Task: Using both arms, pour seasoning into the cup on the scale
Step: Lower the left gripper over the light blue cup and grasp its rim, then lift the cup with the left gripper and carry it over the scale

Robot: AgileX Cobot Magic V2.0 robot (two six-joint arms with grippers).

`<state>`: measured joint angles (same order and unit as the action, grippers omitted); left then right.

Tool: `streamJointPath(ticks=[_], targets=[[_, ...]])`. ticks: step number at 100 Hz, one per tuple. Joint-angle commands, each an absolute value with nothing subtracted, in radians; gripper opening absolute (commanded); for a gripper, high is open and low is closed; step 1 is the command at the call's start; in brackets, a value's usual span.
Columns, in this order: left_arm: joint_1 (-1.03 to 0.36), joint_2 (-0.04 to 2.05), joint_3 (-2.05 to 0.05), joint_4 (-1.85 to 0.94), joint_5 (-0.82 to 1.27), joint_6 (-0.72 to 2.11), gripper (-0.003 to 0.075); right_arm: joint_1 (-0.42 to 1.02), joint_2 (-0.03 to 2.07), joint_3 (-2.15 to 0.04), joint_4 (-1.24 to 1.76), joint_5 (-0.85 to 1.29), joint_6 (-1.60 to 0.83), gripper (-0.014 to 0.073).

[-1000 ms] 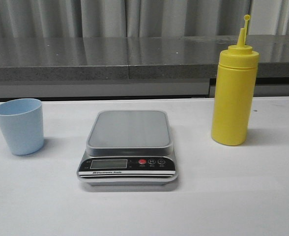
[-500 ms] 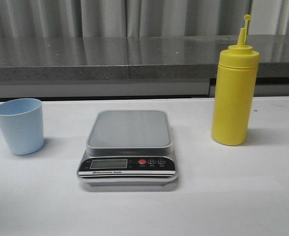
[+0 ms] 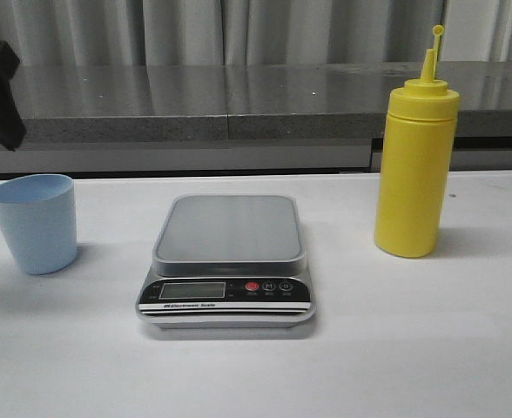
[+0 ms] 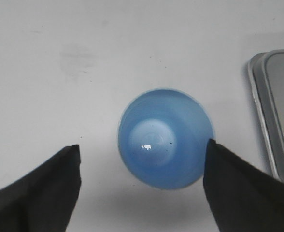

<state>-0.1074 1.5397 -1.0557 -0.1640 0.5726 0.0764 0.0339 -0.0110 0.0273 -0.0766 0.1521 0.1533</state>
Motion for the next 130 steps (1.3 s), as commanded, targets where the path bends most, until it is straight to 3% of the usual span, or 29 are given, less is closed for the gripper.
streamJointPath(ticks=[1, 56, 65, 89, 99, 130], targets=[[-0.113, 1.557, -1.111, -0.177, 0.536, 0.077, 0.0513, 0.029, -0.029, 0.01, -0.09, 0.078, 0.147, -0.0067], [-0.11, 1.755, -1.172, -0.183, 0.487, 0.077, 0.0494, 0.029, -0.029, 0.01, -0.09, 0.078, 0.147, -0.0067], [-0.11, 1.764, -1.176, -0.183, 0.493, 0.077, 0.0416, 0.029, -0.029, 0.01, -0.09, 0.078, 0.147, -0.0067], [-0.11, 1.767, -1.176, -0.183, 0.504, 0.077, 0.0081, 0.029, -0.029, 0.01, -0.09, 0.078, 0.147, -0.0067], [-0.11, 1.767, -1.178, -0.183, 0.504, 0.077, -0.0021, 0.029, -0.029, 0.01, -0.09, 0.078, 0.147, -0.0067], [-0.125, 1.746, -1.26, -0.183, 0.57, 0.077, -0.002, 0.029, -0.029, 0.01, -0.09, 0.078, 0.147, -0.0067]])
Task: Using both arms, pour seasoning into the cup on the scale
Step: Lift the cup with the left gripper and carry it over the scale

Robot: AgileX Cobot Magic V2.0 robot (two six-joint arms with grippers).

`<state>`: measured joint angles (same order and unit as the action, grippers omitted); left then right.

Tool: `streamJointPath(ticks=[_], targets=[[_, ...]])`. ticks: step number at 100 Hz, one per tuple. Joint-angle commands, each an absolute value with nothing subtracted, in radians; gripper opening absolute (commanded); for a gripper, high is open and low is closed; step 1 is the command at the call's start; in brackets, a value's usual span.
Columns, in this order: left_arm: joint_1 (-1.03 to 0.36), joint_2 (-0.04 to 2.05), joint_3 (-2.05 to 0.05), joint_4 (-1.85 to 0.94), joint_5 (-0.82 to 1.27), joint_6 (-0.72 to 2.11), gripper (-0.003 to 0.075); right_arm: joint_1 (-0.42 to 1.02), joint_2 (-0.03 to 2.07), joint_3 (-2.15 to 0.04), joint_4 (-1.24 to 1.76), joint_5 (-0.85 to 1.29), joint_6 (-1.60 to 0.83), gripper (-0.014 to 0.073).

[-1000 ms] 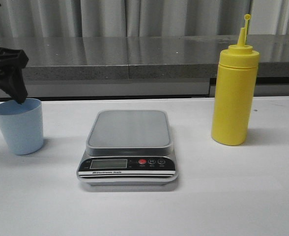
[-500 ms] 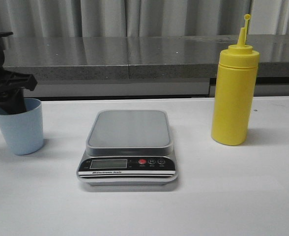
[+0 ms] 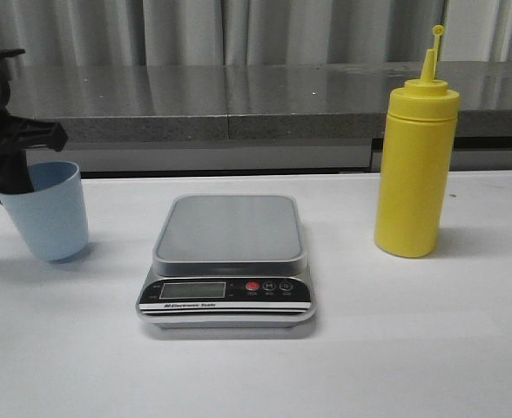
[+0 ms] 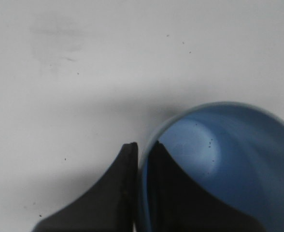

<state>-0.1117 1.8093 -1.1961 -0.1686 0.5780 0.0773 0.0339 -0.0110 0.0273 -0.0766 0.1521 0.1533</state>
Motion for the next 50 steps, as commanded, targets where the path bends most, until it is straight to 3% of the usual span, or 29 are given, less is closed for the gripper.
streamJointPath(ticks=[1, 50], targets=[[-0.126, 1.744, -1.268, -0.183, 0.576, 0.077, -0.002, 0.029, -0.029, 0.01, -0.09, 0.078, 0.147, -0.0067], [-0.394, 1.706, -1.467, -0.183, 0.623, 0.183, -0.002, 0.029, -0.029, 0.01, -0.09, 0.078, 0.147, -0.0067]])
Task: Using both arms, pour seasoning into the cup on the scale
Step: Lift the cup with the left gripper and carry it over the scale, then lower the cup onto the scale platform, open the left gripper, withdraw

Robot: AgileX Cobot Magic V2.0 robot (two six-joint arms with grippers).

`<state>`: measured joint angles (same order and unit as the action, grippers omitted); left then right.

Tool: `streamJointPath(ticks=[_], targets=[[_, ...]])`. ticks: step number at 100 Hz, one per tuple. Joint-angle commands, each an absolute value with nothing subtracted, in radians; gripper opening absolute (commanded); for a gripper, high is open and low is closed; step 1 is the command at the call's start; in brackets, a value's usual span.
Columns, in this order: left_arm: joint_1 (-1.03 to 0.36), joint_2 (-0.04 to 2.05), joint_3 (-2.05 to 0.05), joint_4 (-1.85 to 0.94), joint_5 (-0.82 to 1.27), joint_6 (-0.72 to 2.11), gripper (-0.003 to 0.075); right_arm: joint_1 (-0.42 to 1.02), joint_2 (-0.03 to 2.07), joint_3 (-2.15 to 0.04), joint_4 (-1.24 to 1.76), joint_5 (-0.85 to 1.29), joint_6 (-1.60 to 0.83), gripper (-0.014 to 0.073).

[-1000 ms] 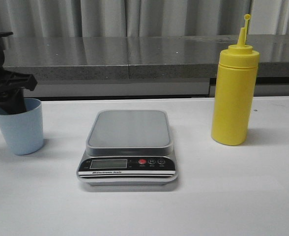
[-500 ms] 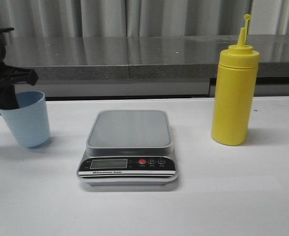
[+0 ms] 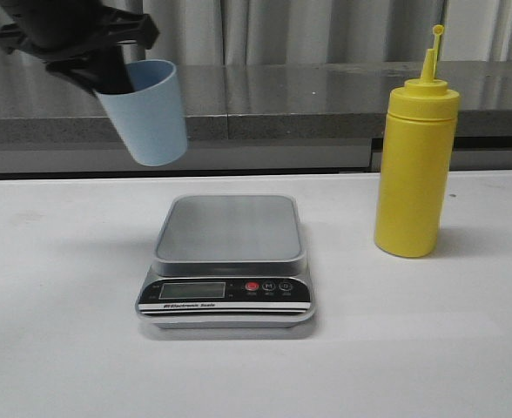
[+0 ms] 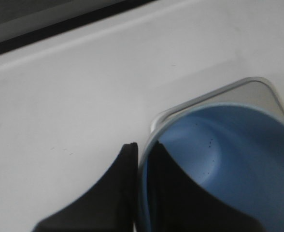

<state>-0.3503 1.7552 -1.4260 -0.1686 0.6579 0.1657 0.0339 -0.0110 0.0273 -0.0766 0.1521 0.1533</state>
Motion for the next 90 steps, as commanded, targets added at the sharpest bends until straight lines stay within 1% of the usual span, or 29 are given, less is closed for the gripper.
streamJointPath(ticks=[1, 21, 53, 58, 65, 82, 90], targets=[[-0.401, 1.709, -1.467, -0.183, 0.623, 0.183, -0.002, 0.029, -0.029, 0.01, -0.09, 0.078, 0.147, -0.0067], [-0.452, 1.747, -1.476, -0.19, 0.623, 0.181, -0.002, 0.029, -0.029, 0.01, -0.09, 0.078, 0.147, -0.0067], [-0.453, 1.83, -1.477, -0.238, 0.645, 0.181, -0.002, 0.029, -0.029, 0.01, -0.09, 0.078, 0.147, -0.0067], [-0.453, 1.833, -1.477, -0.238, 0.645, 0.181, -0.001, 0.029, -0.029, 0.01, -0.09, 0.078, 0.147, -0.0067], [-0.453, 1.836, -1.477, -0.238, 0.645, 0.181, 0.0045, 0.029, -0.029, 0.01, -0.09, 0.078, 0.147, -0.0067], [-0.453, 1.836, -1.478, -0.238, 0.642, 0.181, 0.0298, 0.029, -0.029, 0.01, -0.09, 0.078, 0.147, -0.0067], [-0.453, 1.836, -1.478, -0.238, 0.64, 0.181, 0.0368, 0.029, -0.029, 0.01, -0.09, 0.078, 0.147, -0.0067]])
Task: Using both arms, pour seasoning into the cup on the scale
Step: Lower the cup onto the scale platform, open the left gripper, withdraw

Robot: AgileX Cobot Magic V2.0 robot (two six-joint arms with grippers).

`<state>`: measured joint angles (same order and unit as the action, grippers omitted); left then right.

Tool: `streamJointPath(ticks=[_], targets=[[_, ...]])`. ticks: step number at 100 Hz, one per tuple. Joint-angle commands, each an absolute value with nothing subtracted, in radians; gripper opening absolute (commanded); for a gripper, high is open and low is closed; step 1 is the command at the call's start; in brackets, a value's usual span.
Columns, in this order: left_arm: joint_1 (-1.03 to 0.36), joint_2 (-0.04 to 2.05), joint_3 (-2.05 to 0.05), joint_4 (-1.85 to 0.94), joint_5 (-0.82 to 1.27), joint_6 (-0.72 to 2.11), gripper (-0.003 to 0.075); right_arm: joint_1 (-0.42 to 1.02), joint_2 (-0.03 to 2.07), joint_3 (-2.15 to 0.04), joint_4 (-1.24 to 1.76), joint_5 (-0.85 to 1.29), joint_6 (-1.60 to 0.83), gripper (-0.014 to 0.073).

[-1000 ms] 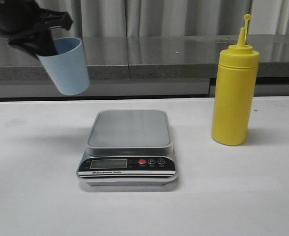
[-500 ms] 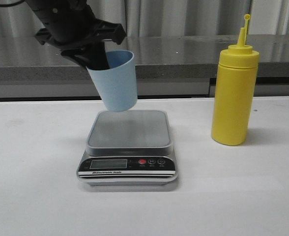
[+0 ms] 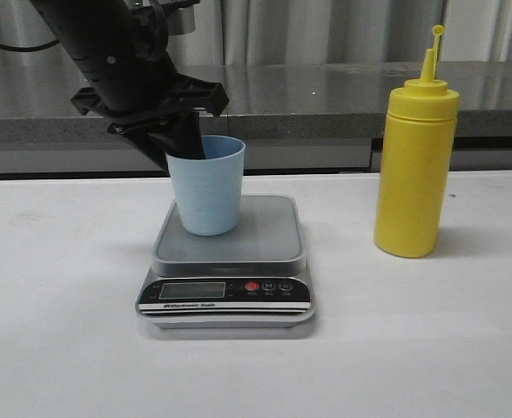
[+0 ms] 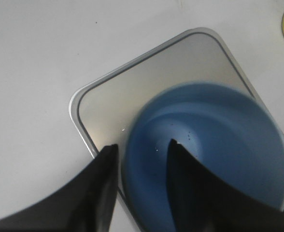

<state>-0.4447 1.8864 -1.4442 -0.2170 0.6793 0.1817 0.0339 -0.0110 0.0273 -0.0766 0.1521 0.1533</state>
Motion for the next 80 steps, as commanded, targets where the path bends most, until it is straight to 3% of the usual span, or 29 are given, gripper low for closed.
streamJointPath(ticks=[1, 17, 40, 50, 69, 80], targets=[[-0.453, 1.836, -1.478, -0.238, 0.64, 0.181, 0.0372, 0.029, -0.029, 0.01, -0.09, 0.078, 0.147, -0.0067], [-0.453, 1.825, -1.496, -0.238, 0.642, 0.181, 0.0395, 0.029, -0.029, 0.01, -0.09, 0.078, 0.147, -0.0067], [-0.451, 1.742, -1.504, -0.242, 0.66, 0.181, 0.0368, 0.029, -0.029, 0.01, -0.09, 0.078, 0.147, -0.0067], [-0.45, 1.685, -1.484, -0.242, 0.67, 0.177, 0.0265, 0.029, -0.029, 0.01, -0.09, 0.078, 0.147, -0.0067], [-0.45, 1.576, -1.413, -0.242, 0.639, 0.172, -0.0023, 0.029, -0.029, 0.01, -0.09, 0.078, 0.147, -0.0067], [-0.45, 1.51, -1.35, -0.242, 0.598, 0.15, -0.002, 0.029, -0.029, 0.01, -0.09, 0.078, 0.147, -0.0067]])
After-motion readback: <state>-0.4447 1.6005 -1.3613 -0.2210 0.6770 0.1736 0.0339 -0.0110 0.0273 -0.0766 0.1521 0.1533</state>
